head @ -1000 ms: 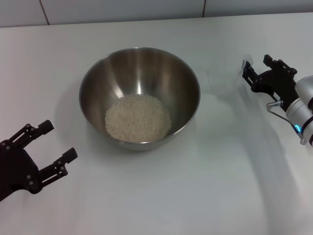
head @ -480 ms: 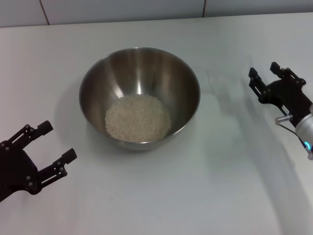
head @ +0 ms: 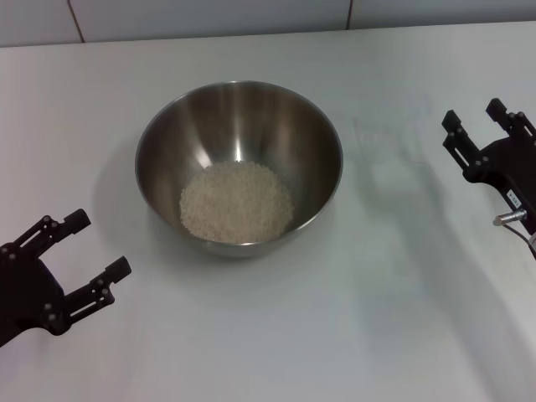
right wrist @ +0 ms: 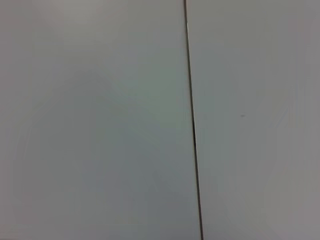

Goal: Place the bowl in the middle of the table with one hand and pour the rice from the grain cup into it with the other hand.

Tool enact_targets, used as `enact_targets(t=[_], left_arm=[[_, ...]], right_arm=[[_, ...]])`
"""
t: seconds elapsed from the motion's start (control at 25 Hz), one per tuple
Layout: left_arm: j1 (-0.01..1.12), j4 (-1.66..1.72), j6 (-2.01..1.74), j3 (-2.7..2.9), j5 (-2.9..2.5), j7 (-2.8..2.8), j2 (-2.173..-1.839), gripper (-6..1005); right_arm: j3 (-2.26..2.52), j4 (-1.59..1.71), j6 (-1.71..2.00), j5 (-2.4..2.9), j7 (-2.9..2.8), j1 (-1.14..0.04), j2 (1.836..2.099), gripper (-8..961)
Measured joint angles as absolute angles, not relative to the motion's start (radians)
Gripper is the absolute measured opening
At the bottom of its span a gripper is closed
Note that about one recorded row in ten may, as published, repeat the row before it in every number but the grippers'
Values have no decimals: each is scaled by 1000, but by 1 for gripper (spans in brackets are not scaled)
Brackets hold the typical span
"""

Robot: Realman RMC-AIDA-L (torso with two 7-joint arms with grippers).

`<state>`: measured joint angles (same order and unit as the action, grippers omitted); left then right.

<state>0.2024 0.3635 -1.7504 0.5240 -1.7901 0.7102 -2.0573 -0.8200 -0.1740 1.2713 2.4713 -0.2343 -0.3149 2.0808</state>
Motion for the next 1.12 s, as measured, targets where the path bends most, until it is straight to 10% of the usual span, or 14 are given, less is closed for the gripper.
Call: enact_targets(t=[0.56, 1.12], left_arm=[[203, 369, -1751, 533, -1790, 710, -2054, 833], [228, 374, -1758, 588, -1791, 726, -2036, 833]], right_arm=[[-802, -141, 1364, 2492, -303, -318, 2073, 777], [-281, 226, 1731, 2634, -779, -524, 1982, 779]])
